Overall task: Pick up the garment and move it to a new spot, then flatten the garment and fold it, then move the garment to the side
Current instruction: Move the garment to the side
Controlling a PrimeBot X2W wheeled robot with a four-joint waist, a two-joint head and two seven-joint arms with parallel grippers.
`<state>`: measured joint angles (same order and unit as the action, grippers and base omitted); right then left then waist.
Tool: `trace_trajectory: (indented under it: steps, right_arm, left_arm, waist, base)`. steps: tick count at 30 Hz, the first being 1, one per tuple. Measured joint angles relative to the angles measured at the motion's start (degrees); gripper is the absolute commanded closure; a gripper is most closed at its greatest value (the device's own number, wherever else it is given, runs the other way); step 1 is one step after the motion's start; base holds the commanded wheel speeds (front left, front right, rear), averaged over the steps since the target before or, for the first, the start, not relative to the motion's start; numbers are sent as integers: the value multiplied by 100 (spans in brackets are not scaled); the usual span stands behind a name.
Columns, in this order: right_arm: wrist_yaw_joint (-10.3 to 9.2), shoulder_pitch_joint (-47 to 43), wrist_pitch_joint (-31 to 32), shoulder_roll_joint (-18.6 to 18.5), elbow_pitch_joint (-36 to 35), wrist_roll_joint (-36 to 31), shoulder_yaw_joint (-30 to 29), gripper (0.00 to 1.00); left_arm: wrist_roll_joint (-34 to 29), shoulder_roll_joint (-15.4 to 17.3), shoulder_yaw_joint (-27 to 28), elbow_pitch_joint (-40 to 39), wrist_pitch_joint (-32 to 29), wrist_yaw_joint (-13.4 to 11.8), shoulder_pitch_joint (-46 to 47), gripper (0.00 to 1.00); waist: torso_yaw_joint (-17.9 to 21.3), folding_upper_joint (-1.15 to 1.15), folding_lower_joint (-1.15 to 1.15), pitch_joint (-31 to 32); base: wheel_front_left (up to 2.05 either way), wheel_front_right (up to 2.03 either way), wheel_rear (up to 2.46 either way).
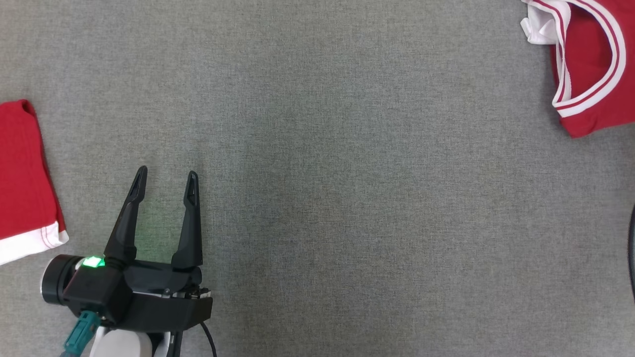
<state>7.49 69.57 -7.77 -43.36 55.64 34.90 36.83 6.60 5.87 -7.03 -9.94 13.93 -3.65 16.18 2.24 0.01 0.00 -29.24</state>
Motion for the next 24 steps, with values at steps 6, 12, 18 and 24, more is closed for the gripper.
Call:
trace_trajectory:
  steps: [6, 12, 18, 24]
  right_arm:
    - [0, 259, -167, 4, 369, -398, 163, 0]
    - [-1, 321, -472, 356, 348, -180, 90, 0]
    - [0, -8, -683, 625, -105, 100, 13, 0]
    - [0, -787, -719, 871, -719, 231, -269, 0]
  left_arm:
    - [27, 3, 3, 13, 0, -34, -4, 0]
    - [147, -27, 51, 182, 35, -97, -90, 0]
    - [253, -77, 62, 410, 76, -120, -243, 0]
    - [430, -105, 140, 621, 83, -147, -451, 0]
  waist:
    - [-24, 0, 0, 42]
    - [1, 0, 0, 239]
    - [54, -1, -1, 561]
    - [120, -2, -1, 982]
  base:
    - [0, 0, 0]
    - [0, 0, 0]
    - [0, 0, 0]
    - [0, 0, 0]
